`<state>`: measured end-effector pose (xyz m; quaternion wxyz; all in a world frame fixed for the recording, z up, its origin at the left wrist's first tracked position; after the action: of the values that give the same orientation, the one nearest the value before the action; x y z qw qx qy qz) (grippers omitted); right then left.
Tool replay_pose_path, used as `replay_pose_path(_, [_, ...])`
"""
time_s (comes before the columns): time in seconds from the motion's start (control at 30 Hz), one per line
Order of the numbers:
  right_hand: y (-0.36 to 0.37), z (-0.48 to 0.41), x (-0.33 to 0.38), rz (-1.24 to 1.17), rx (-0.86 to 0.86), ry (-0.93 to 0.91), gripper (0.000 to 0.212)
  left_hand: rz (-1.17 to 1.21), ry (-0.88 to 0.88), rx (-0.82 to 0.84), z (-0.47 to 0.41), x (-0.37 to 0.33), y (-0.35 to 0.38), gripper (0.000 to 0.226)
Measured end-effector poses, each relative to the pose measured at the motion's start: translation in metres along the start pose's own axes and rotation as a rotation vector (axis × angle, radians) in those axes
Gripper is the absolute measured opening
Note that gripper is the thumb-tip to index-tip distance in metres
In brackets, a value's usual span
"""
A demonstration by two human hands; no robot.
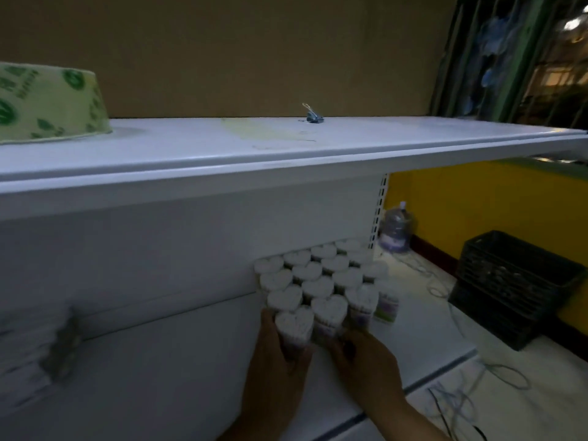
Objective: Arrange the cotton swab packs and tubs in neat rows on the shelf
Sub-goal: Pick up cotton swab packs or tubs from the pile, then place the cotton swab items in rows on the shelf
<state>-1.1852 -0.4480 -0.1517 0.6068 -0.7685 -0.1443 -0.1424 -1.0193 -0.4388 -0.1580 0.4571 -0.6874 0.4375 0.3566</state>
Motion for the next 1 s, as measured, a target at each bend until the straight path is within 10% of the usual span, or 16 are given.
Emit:
replay_pose_path(0.6, [-0.018, 0.036, 0.016, 0.008, -0.054, -0.256, 0.023, -0.077, -0.375, 0.209, 0.021, 0.007, -0.028, 0.115])
replay_pose_path(1.0, [0.005, 0.172, 0.441, 0.189, 0.211, -1.044, 0.063, -1.199, -0.437, 0.176, 0.167, -0.058, -0.459, 0.071])
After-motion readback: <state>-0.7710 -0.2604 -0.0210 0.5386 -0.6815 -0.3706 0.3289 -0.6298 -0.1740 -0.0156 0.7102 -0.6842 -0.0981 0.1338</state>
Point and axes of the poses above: each hand's wrist, its own z-axis away from the middle knuckle, its own y-axis out of the palm, x = y × z, the point moved 9 cm from there along -z, towards the middle knuckle, and after that the axes turned 9 degrees about z, right-handed, at the moved point
